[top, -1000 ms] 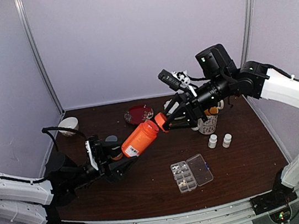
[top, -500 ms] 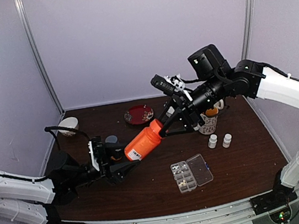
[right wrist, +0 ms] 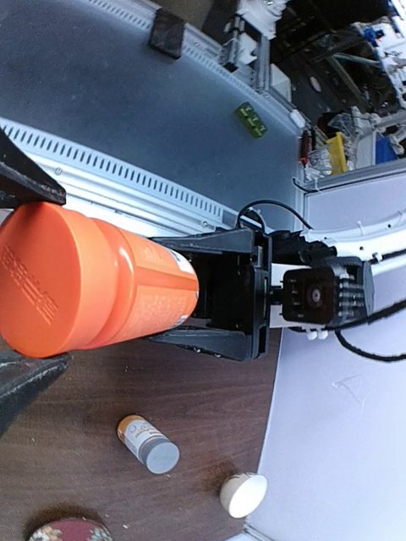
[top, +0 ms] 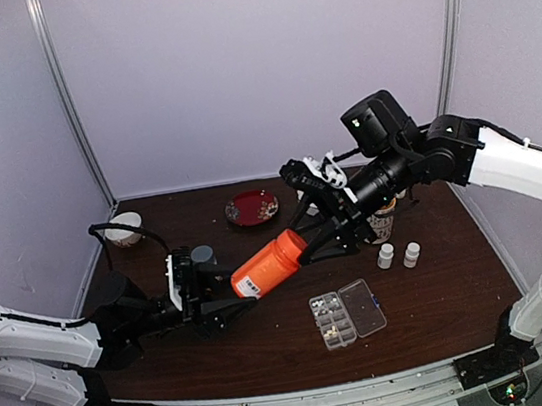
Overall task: Sort the pills into containers
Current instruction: Screw the lid of the pill bottle onto the pill bottle.
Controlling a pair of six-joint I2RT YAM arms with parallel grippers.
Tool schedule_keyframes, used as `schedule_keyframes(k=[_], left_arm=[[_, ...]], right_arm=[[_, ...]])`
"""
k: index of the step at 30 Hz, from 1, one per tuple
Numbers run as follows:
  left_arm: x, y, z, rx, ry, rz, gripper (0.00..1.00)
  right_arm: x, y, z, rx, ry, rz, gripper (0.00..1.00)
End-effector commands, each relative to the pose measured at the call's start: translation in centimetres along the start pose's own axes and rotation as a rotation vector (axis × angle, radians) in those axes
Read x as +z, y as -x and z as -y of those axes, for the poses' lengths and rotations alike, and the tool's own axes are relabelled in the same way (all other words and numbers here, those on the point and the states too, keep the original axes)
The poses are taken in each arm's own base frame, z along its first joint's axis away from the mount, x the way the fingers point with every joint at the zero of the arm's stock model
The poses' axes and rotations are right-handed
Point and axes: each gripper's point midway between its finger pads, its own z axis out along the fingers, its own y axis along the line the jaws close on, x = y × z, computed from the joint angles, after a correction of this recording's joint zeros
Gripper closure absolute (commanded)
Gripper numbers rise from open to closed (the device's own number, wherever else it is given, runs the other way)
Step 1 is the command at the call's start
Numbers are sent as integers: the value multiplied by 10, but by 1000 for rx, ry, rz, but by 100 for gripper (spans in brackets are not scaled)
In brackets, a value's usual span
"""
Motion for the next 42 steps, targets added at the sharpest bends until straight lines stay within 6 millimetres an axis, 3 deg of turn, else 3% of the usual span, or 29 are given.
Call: schedule_keyframes(k=[1,6,19,24,29,42], left_arm=[[8,42,-8,-29,-2,137,100],[12,45,-6,-64,-31,167,100],[24,42,-8,-92,-50,123,100],[18,42,-11,-39,-6,120,100],[13,42,-14,97,34,91,100],[20,47,-20,326,57,6,100]], right_arm=[[-5,-9,-23,-258,38,-9,72],[-4,-19,-26,-415,42,-54,73],[5,-33,-17,-571,-30,-123,74],[8,-16,-11,-403,-60,-63,73],[10,-2,14,-50,-172,-10,74],[20,-20,1,468,-82,-108,76]])
